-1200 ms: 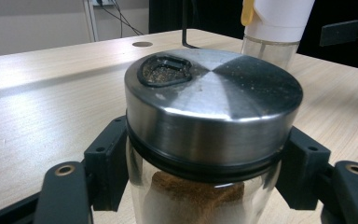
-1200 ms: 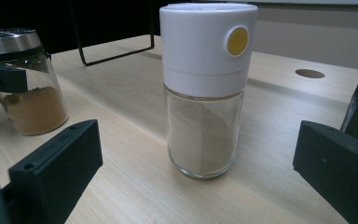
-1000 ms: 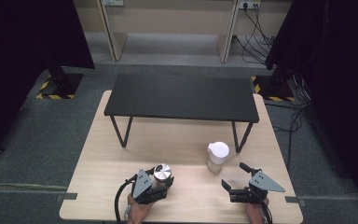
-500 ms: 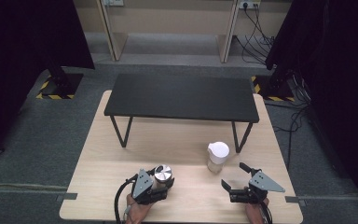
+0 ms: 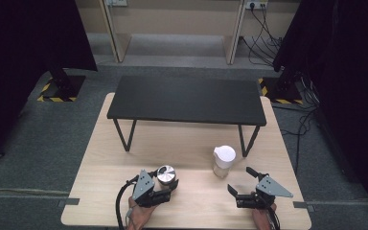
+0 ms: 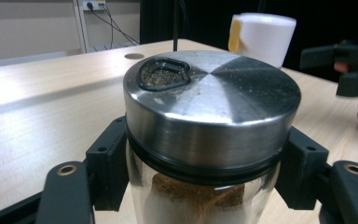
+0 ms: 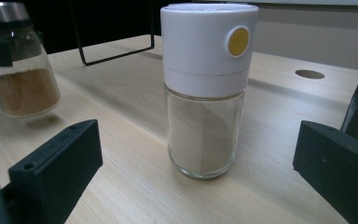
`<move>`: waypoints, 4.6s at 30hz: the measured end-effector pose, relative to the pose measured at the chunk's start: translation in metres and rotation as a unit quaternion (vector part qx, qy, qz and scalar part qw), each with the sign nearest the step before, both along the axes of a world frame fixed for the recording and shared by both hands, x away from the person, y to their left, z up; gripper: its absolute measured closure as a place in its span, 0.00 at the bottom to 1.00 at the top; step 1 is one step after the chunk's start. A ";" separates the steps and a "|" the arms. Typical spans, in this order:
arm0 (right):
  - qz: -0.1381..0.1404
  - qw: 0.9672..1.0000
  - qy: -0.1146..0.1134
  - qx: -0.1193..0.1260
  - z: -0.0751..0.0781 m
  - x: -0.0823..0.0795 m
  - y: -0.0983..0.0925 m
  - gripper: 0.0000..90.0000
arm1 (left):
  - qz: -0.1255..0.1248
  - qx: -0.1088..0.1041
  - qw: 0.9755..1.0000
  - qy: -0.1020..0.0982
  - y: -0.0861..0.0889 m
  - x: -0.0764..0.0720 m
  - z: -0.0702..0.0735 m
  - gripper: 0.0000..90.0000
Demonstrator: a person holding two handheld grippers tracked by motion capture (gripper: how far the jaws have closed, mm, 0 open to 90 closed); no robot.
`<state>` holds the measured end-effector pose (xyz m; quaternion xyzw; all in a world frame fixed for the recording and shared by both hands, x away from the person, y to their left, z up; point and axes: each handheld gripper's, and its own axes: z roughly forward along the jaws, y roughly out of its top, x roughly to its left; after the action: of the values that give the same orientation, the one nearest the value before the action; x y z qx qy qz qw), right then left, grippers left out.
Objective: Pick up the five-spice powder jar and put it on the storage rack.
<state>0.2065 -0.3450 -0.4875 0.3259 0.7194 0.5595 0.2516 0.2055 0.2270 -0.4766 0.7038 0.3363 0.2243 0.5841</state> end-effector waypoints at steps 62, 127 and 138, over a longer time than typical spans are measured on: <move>0.000 1.000 0.003 0.005 -0.001 0.001 -0.001 0.01 | 0.021 -0.003 1.000 -0.019 0.021 0.118 0.208 0.34; 0.004 1.000 0.009 0.018 -0.002 0.003 -0.006 0.01 | 0.213 0.010 0.976 -0.031 -0.008 0.153 0.189 0.00; 0.006 1.000 0.007 0.015 -0.002 0.003 -0.005 0.01 | 0.178 -0.010 0.982 -0.061 0.004 0.130 0.181 0.00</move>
<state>0.2099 -0.3503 -0.4895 0.3291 0.7146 0.5693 0.2386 0.3354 0.2310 -0.2954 0.6118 0.4223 0.3642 0.5610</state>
